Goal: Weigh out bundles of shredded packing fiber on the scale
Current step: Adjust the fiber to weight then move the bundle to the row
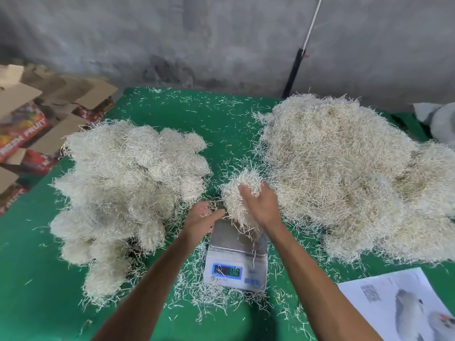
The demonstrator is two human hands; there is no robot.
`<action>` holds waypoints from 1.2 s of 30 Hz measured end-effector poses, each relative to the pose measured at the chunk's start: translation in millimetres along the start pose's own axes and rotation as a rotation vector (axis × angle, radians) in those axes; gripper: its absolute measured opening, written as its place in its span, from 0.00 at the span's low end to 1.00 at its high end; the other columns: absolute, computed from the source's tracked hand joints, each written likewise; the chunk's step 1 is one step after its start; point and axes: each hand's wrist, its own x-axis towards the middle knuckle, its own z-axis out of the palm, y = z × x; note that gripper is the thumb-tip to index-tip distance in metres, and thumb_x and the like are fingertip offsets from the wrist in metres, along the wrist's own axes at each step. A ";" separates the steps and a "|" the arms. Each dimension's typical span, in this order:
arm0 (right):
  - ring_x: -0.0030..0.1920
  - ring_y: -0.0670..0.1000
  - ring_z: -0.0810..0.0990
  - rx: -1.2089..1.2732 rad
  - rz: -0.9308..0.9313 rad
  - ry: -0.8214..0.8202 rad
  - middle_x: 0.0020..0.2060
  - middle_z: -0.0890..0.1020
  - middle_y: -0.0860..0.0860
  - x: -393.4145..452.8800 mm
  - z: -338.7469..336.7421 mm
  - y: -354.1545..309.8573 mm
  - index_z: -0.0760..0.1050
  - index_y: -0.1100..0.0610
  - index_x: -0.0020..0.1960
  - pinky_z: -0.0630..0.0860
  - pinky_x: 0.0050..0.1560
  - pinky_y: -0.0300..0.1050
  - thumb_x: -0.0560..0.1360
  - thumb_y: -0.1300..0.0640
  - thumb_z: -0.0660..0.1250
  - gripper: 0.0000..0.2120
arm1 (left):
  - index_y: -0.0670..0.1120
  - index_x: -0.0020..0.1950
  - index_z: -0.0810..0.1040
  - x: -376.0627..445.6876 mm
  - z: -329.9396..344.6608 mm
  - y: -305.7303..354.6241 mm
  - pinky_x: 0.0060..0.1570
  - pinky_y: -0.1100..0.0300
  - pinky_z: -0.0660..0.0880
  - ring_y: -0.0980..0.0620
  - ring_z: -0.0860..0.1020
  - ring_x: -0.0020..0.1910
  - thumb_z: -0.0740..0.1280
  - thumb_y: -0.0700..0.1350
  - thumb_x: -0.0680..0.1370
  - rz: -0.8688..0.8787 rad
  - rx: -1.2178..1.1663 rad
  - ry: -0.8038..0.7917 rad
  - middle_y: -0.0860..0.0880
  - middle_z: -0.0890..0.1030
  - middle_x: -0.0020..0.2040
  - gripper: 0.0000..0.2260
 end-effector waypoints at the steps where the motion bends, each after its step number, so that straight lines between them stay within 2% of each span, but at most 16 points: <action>1: 0.35 0.49 0.78 -0.102 -0.039 -0.018 0.40 0.79 0.52 1.4 -0.2 6.3 0.56 0.60 0.82 0.82 0.44 0.46 0.77 0.29 0.62 0.47 | 0.48 0.60 0.75 -0.3 -1.3 -5.0 0.55 0.46 0.81 0.49 0.78 0.54 0.75 0.52 0.75 0.013 0.031 0.054 0.46 0.76 0.56 0.18; 3: 0.39 0.47 0.79 -0.293 -0.109 -0.196 0.47 0.81 0.52 -1.2 0.0 21.3 0.67 0.61 0.74 0.79 0.48 0.43 0.77 0.28 0.61 0.41 | 0.48 0.50 0.75 2.3 -5.4 -15.8 0.54 0.41 0.79 0.49 0.76 0.48 0.72 0.48 0.78 -0.018 0.028 0.103 0.45 0.75 0.48 0.08; 5: 0.45 0.46 0.79 -0.299 -0.099 -0.302 0.54 0.80 0.48 -6.6 -2.8 35.8 0.70 0.61 0.70 0.77 0.51 0.40 0.76 0.28 0.62 0.40 | 0.47 0.56 0.75 3.3 -11.2 -21.9 0.52 0.45 0.81 0.47 0.77 0.51 0.71 0.48 0.78 -0.105 -0.044 0.042 0.45 0.76 0.52 0.10; 8: 0.52 0.45 0.81 -0.001 0.017 -0.191 0.64 0.81 0.51 -12.9 -15.1 43.0 0.69 0.55 0.76 0.77 0.58 0.48 0.77 0.28 0.62 0.39 | 0.51 0.67 0.75 6.8 -18.9 -25.7 0.46 0.55 0.82 0.46 0.77 0.59 0.71 0.51 0.78 -0.107 -0.041 -0.045 0.44 0.74 0.64 0.18; 12: 0.34 0.37 0.76 0.078 -0.012 -0.028 0.46 0.82 0.45 -19.6 -19.8 46.4 0.73 0.54 0.72 0.77 0.40 0.39 0.78 0.29 0.56 0.35 | 0.51 0.72 0.68 9.4 -7.8 -21.5 0.44 0.53 0.83 0.48 0.76 0.56 0.73 0.54 0.76 -0.126 -0.025 -0.024 0.42 0.71 0.70 0.27; 13: 0.35 0.38 0.76 0.069 -0.018 -0.006 0.49 0.83 0.45 -20.7 -18.6 48.3 0.72 0.55 0.73 0.79 0.41 0.40 0.80 0.31 0.54 0.34 | 0.51 0.74 0.65 10.6 -3.4 -20.1 0.45 0.52 0.83 0.47 0.76 0.56 0.74 0.54 0.76 -0.142 -0.022 0.021 0.40 0.69 0.71 0.31; 15: 0.47 0.43 0.78 0.001 -0.019 0.013 0.58 0.78 0.43 -23.9 -16.1 50.0 0.71 0.56 0.73 0.77 0.52 0.42 0.83 0.34 0.53 0.31 | 0.55 0.76 0.60 13.2 2.7 -19.3 0.38 0.54 0.83 0.45 0.76 0.57 0.74 0.50 0.76 -0.137 -0.089 0.078 0.38 0.65 0.74 0.34; 17: 0.49 0.47 0.79 -0.100 0.000 -0.077 0.54 0.79 0.45 -24.1 -11.6 55.2 0.74 0.56 0.66 0.77 0.52 0.45 0.84 0.35 0.55 0.27 | 0.61 0.72 0.63 12.5 9.3 -19.3 0.35 0.55 0.83 0.44 0.80 0.54 0.73 0.41 0.77 -0.117 -0.119 0.025 0.38 0.67 0.72 0.31; 20: 0.40 0.50 0.81 -0.194 0.124 -0.282 0.44 0.83 0.51 -23.2 -2.8 66.6 0.76 0.58 0.54 0.83 0.44 0.50 0.82 0.36 0.61 0.23 | 0.59 0.77 0.61 8.9 26.8 -22.1 0.45 0.53 0.84 0.47 0.84 0.48 0.69 0.33 0.77 -0.145 -0.038 -0.067 0.41 0.62 0.78 0.35; 23: 0.42 0.52 0.84 0.009 0.185 -0.226 0.49 0.85 0.56 -20.9 0.1 66.6 0.75 0.60 0.65 0.82 0.43 0.45 0.82 0.43 0.66 0.22 | 0.54 0.81 0.52 7.4 37.8 -21.5 0.54 0.52 0.82 0.48 0.84 0.51 0.64 0.32 0.79 -0.198 -0.066 -0.106 0.44 0.54 0.81 0.37; 25: 0.51 0.51 0.85 -0.001 0.089 -0.112 0.60 0.82 0.55 -17.7 -4.5 62.5 0.73 0.58 0.70 0.81 0.50 0.42 0.83 0.47 0.67 0.21 | 0.53 0.81 0.54 6.3 34.6 -21.7 0.49 0.58 0.82 0.47 0.81 0.58 0.67 0.34 0.78 -0.118 0.048 -0.110 0.44 0.56 0.81 0.37; 28: 0.61 0.54 0.81 -0.095 0.044 -0.145 0.65 0.81 0.54 -15.2 -11.6 68.4 0.76 0.57 0.67 0.77 0.67 0.55 0.83 0.47 0.66 0.18 | 0.52 0.79 0.61 4.8 17.5 -28.1 0.55 0.58 0.77 0.50 0.77 0.60 0.73 0.38 0.74 0.020 0.347 -0.123 0.46 0.64 0.78 0.37; 31: 0.51 0.52 0.83 -0.157 0.058 -0.109 0.60 0.84 0.54 -18.0 -20.0 78.2 0.79 0.56 0.63 0.79 0.56 0.50 0.83 0.39 0.62 0.23 | 0.55 0.74 0.70 8.1 -2.9 -39.7 0.50 0.50 0.79 0.41 0.79 0.57 0.77 0.37 0.70 0.053 0.387 -0.128 0.43 0.71 0.71 0.36; 33: 0.43 0.57 0.85 -0.168 0.069 0.029 0.54 0.86 0.58 -23.7 -23.2 83.6 0.80 0.57 0.60 0.83 0.47 0.52 0.82 0.34 0.58 0.28 | 0.55 0.73 0.71 7.7 -13.7 -46.9 0.40 0.59 0.78 0.46 0.79 0.54 0.78 0.36 0.69 0.072 0.360 -0.123 0.42 0.72 0.69 0.35; 35: 0.45 0.65 0.86 -0.147 0.077 0.088 0.50 0.86 0.61 -27.2 -23.1 87.2 0.80 0.60 0.57 0.85 0.46 0.61 0.83 0.33 0.54 0.31 | 0.52 0.70 0.72 8.9 -20.9 -54.3 0.41 0.62 0.76 0.48 0.78 0.55 0.78 0.37 0.69 0.082 0.309 -0.112 0.44 0.74 0.67 0.33; 36: 0.43 0.63 0.86 -0.133 0.080 0.091 0.47 0.86 0.59 -29.0 -22.0 89.4 0.79 0.61 0.56 0.85 0.46 0.60 0.83 0.32 0.52 0.33 | 0.51 0.68 0.73 9.2 -23.2 -57.7 0.41 0.62 0.76 0.47 0.78 0.57 0.78 0.38 0.69 0.093 0.287 -0.108 0.46 0.75 0.66 0.30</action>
